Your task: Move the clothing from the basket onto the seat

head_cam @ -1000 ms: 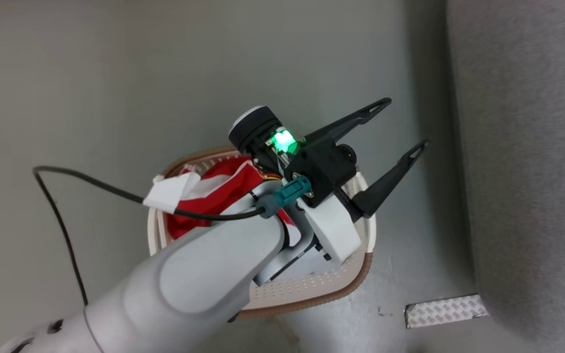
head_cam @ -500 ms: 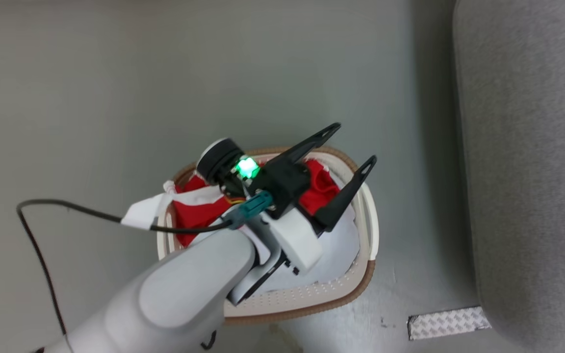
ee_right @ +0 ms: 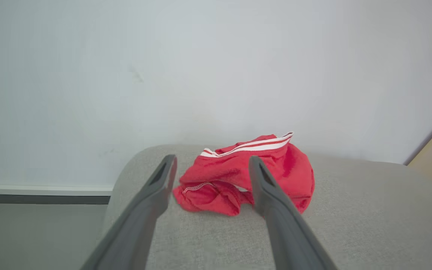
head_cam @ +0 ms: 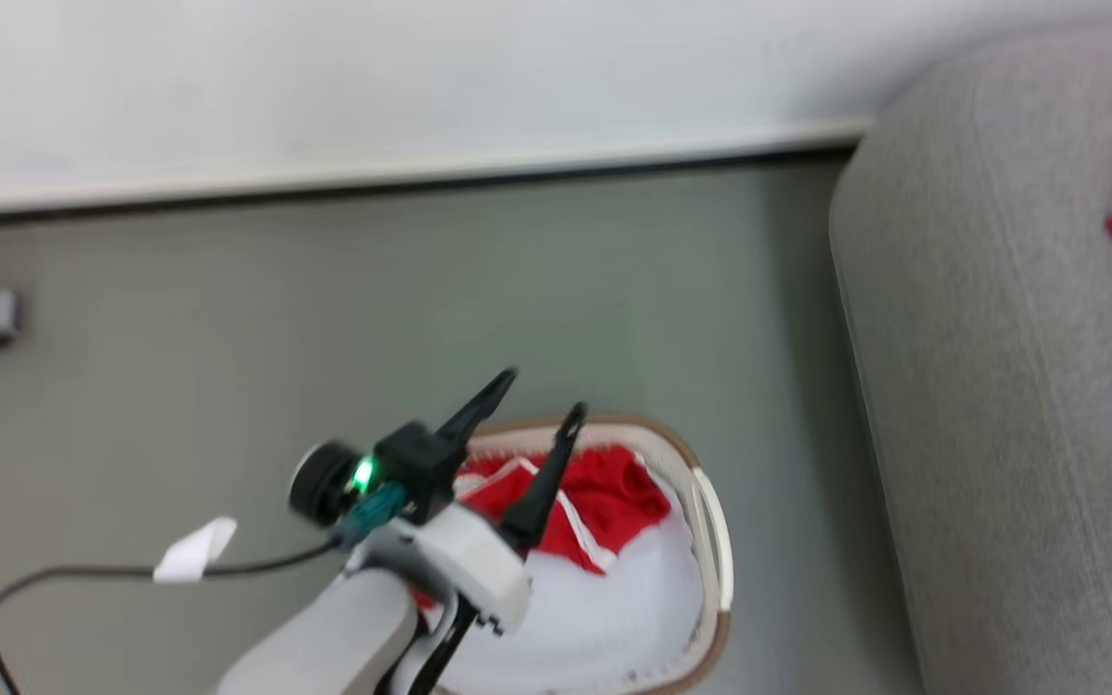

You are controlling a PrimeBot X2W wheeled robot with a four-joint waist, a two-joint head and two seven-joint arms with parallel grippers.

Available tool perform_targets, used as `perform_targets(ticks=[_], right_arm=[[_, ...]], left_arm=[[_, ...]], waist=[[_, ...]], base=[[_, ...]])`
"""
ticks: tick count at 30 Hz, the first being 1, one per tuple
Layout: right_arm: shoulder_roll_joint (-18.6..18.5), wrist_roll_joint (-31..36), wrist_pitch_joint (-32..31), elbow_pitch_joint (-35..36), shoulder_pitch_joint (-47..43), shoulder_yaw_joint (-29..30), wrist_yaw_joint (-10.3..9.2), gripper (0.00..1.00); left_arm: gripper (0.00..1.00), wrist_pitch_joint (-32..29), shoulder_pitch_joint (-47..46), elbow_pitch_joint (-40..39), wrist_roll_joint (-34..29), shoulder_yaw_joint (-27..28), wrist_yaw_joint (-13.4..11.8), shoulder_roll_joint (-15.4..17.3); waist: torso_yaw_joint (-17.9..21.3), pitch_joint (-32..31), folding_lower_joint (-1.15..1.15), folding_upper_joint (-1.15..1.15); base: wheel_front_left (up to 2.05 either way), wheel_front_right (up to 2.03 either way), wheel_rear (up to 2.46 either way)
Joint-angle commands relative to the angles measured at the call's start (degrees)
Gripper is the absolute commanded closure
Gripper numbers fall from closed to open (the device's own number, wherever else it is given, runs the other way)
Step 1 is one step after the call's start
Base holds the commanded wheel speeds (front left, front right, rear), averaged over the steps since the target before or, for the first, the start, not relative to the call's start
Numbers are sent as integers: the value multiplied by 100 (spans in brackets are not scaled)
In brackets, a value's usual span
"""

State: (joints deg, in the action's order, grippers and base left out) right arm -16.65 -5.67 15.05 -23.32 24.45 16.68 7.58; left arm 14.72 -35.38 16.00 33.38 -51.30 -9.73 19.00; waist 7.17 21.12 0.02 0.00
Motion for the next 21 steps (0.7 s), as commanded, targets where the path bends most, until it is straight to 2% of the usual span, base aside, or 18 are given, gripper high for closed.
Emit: perform_targets(ticks=[1,5,7,10,17,21], right_arm=[[141,-48,15,284,-362,-60,-16,0],[511,0,8,1035,-1152,-266,-15,0],[750,-116,8,1306,-1459,-368,-15,0],[942,-242,8,1574,-1897,-548,-15,0],[1203,-230,8,1831,-2591,-842,-16,0],[1275,-106,9,1778,-2905,-1078,-15,0]], left_arm=[[0,41,230,20,31,79,-66,36],[0,44,749,-102,-23,496,-202,-24],[0,44,1083,-174,-158,826,-343,-58],[0,43,1560,-271,-391,1200,-407,-164],[0,45,2387,-347,-907,2058,-242,-367],[0,45,2825,-321,-1260,2684,-39,-543]], waist=[[-245,-477,-2,0],[-466,-860,-2,0],[-580,-1041,-2,0],[-758,-1258,-2,0],[-1089,-1562,-2,0],[-1231,-1727,-2,0]], base=[[0,0,0],[0,0,0],[0,0,0],[0,0,0],[0,0,0],[0,0,0]])
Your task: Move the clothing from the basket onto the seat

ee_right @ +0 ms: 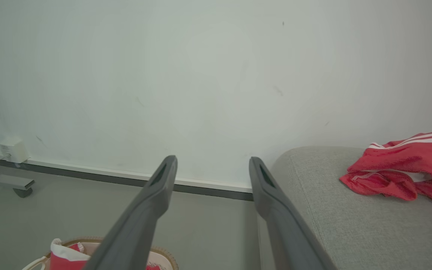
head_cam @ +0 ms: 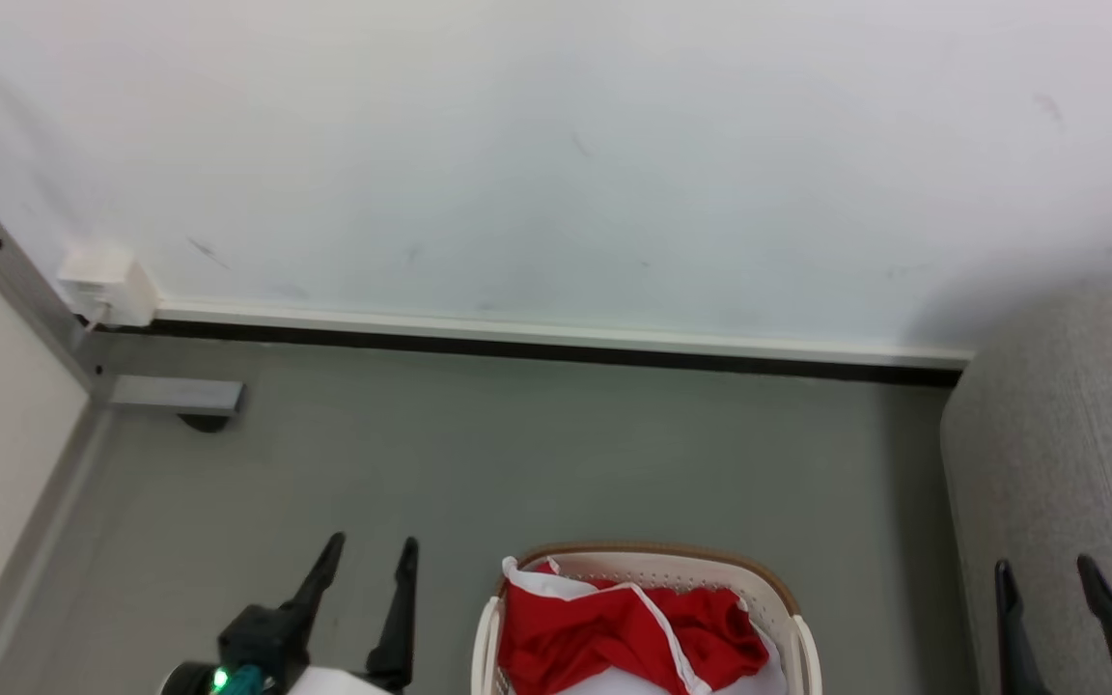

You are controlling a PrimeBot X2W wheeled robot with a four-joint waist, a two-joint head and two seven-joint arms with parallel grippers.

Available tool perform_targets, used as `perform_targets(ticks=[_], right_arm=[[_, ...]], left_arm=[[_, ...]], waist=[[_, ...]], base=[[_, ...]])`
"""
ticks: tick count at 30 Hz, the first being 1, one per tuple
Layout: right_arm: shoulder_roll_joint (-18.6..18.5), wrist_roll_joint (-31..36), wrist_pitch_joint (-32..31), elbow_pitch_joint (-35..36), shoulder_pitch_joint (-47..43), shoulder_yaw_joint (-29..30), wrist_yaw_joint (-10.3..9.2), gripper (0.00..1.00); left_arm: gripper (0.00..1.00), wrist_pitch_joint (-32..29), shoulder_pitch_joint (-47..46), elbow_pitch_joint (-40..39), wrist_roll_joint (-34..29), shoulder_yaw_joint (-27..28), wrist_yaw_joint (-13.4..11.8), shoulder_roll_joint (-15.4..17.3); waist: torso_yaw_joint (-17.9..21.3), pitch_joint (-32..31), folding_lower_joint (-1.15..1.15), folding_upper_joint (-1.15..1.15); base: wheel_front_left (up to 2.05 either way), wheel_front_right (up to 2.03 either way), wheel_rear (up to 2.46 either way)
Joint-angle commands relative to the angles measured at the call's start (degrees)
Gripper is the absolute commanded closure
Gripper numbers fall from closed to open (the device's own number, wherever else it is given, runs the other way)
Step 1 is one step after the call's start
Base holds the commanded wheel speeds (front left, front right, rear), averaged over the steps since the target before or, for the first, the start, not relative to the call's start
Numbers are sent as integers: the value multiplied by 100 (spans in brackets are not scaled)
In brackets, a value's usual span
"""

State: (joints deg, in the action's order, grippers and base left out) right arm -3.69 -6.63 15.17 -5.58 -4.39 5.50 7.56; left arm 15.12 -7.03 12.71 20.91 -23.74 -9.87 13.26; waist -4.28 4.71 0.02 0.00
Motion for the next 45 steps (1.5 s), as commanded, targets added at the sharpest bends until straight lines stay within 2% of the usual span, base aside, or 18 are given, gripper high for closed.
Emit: perform_targets(ticks=[1,5,14,23,30,36,39,45], right_arm=[[3,-22,-3,-30,-82,-1,-14,0],[44,51,-2,-155,-226,-32,-14,0],[74,90,-3,-409,-321,33,-14,0],[75,9,-3,-271,-45,53,-14,0],[77,-14,-3,-40,381,71,-14,0],[75,-66,-4,156,800,51,-14,0],[73,-83,-3,213,1034,43,-14,0],[75,-183,-3,323,1418,11,-14,0]], left_arm=[[0,4,86,1,-103,95,31,-27],[0,5,409,19,-404,600,292,-229],[0,5,748,51,-903,1367,864,-631],[0,4,472,97,-1244,1697,1160,-866],[0,4,-327,757,-1673,1172,1359,-974],[0,-45,-1336,2101,-2127,523,1439,-988],[0,-193,-1921,2794,-2357,258,1400,-1000],[0,-649,-2873,3868,-2786,-305,1161,-1020]], waist=[[-105,-119,-2,0],[-143,-226,-2,0],[-72,-348,-2,0],[87,-1,-2,0],[259,679,-2,0],[481,1346,-2,0],[598,1695,-2,0],[801,2351,-2,0]], base=[[0,0,0],[0,0,0],[0,0,0],[0,0,0],[0,0,0],[0,0,0],[0,0,0],[0,0,0]])
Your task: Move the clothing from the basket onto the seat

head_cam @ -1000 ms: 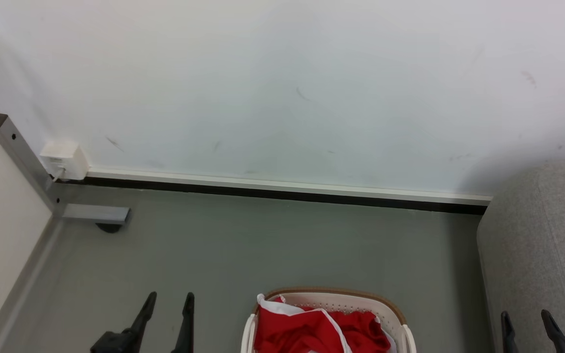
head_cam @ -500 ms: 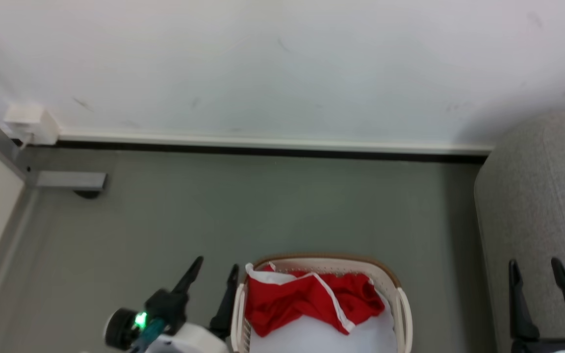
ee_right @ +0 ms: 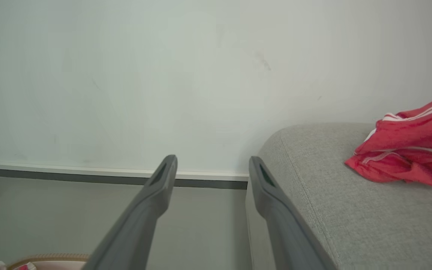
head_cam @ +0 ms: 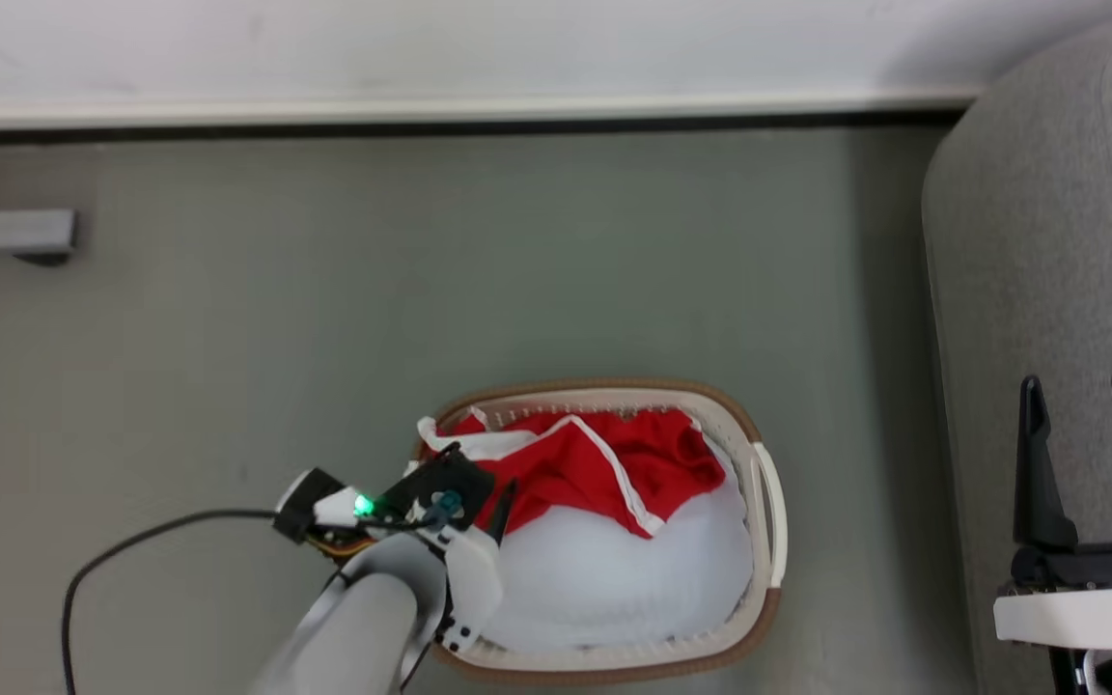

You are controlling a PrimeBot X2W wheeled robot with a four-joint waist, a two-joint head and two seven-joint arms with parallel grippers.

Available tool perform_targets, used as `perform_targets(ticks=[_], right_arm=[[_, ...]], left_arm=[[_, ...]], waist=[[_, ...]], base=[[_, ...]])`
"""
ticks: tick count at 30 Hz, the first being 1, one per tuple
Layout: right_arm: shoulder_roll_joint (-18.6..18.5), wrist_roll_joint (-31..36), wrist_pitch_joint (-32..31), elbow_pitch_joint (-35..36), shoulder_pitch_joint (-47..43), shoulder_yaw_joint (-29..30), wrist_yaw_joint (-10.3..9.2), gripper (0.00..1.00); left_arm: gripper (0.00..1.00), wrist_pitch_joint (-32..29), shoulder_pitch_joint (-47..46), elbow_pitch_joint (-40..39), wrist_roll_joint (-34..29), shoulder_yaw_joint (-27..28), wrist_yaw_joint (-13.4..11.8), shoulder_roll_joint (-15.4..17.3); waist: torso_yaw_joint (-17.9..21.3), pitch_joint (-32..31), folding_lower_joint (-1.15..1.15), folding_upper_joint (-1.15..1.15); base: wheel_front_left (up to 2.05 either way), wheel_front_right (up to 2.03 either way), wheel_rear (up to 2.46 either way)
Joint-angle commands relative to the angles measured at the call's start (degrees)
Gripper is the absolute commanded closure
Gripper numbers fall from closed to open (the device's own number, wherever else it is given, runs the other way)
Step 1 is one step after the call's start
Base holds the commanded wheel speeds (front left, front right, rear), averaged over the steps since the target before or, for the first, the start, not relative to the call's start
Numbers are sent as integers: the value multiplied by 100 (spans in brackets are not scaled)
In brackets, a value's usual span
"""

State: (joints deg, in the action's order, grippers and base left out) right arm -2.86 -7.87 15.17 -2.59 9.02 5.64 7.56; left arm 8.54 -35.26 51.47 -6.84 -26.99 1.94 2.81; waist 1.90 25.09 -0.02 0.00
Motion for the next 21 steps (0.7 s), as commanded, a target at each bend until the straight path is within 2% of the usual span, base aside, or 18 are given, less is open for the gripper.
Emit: perform_targets(ticks=[1,15,21], right_arm=[[-7,-58,-3,42,143,-15,-14,0],[-7,-287,-3,181,748,-85,-14,0],[-7,-461,-3,234,899,-170,-14,0]], left_arm=[[0,-62,-189,127,-70,-63,-52,25],[0,-804,-1558,1227,-462,-1151,-568,24],[0,-1176,-1990,1560,-580,-1450,-612,26]], waist=[[221,419,2,0],[551,1401,2,0],[643,1751,2,0]], base=[[0,0,0],[0,0,0],[0,0,0]])
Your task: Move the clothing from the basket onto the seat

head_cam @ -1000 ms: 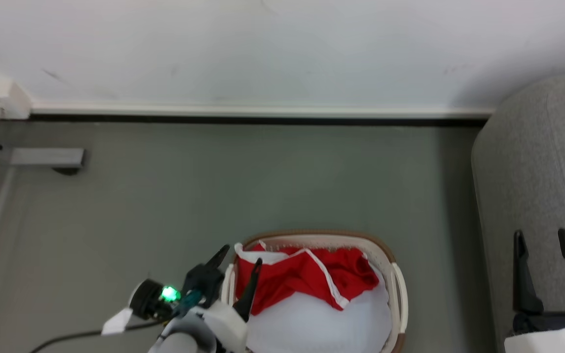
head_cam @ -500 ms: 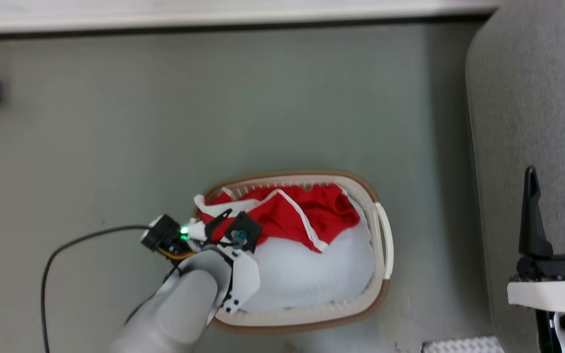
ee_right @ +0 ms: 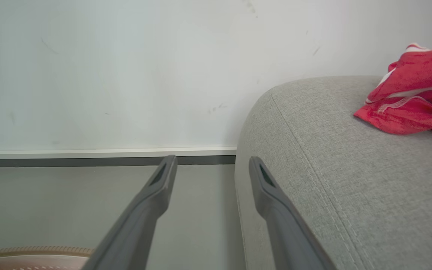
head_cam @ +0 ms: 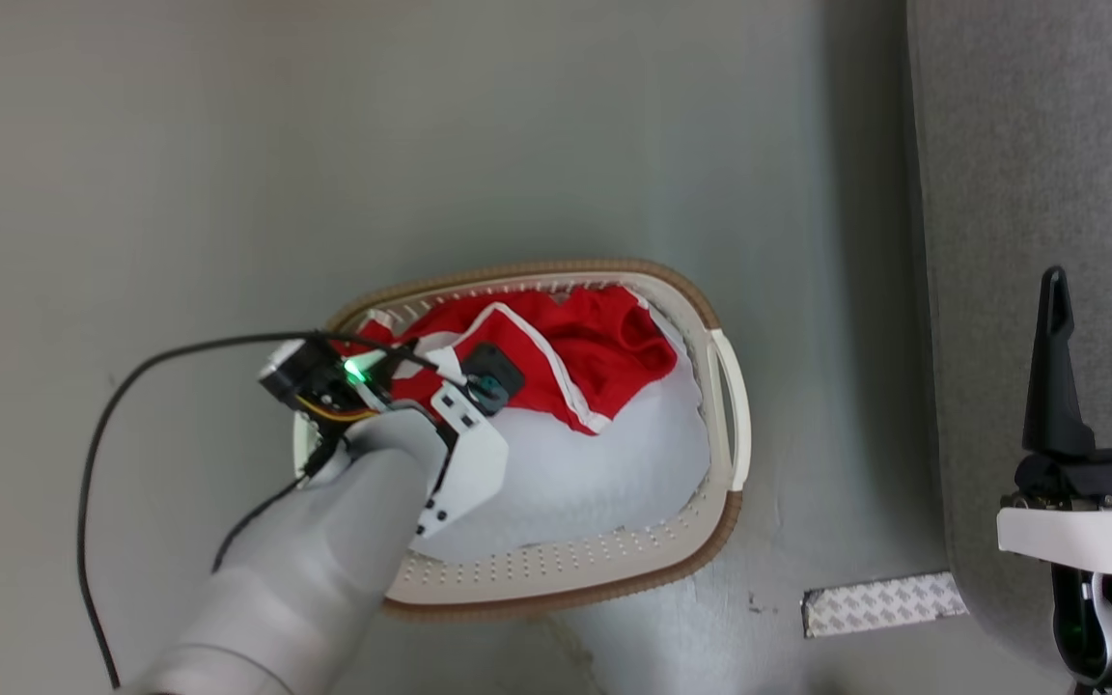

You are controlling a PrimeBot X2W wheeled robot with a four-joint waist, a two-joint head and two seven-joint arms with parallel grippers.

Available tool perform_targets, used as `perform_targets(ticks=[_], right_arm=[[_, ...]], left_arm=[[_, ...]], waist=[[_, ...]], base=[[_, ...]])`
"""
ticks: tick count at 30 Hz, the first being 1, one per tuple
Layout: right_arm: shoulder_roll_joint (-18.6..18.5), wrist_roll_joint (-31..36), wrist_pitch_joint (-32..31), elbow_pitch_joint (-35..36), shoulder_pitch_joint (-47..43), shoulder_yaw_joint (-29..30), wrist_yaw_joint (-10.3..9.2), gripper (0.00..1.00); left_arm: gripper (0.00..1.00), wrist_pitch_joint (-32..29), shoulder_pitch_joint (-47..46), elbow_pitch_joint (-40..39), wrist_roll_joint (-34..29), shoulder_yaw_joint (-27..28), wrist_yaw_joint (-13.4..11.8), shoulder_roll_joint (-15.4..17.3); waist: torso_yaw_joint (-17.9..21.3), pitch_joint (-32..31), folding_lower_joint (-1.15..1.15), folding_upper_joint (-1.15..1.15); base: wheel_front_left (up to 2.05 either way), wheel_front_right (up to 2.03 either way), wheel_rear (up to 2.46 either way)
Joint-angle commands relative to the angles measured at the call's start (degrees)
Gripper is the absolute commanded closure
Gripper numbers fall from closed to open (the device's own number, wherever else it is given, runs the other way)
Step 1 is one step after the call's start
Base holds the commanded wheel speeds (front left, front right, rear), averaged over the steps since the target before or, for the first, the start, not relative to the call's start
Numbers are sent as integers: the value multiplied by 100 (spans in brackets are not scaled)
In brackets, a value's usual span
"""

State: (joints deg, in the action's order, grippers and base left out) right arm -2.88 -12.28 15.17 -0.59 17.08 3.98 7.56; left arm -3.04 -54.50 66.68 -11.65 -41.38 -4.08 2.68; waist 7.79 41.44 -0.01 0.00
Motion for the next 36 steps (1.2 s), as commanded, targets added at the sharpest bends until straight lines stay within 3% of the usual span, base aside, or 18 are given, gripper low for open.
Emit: perform_targets(ticks=[1,10,11,12,21,28,36], right_arm=[[-5,-61,-3,45,110,-35,-14,0],[-5,-473,-3,160,268,-174,-15,0],[-6,-552,-3,168,287,-172,-15,0],[-4,-622,-3,173,309,-170,-15,0],[-4,-602,-3,109,222,-32,-15,0],[-7,-219,-3,-23,-43,-70,-15,0],[-208,-121,-3,-212,-572,-188,-15,0]], left_arm=[[0,-84,-132,119,-117,-37,-21,38],[0,-232,-593,473,-245,-270,-16,164],[27,-221,-628,490,-240,-281,-20,179],[100,-192,-651,507,-255,-308,-15,195],[100,524,-518,407,288,-29,-73,103],[100,1366,159,-48,1022,256,32,33],[100,1680,1263,-1442,1946,65,27,30]], waist=[[79,184,1,0],[229,649,1,0],[256,701,1,0],[278,733,1,0],[179,498,1,0],[-137,-588,1,0],[-709,-2079,1,0]], base=[[0,0,0],[0,0,0],[0,0,0],[0,0,0],[0,0,0],[0,0,0],[0,0,0]])
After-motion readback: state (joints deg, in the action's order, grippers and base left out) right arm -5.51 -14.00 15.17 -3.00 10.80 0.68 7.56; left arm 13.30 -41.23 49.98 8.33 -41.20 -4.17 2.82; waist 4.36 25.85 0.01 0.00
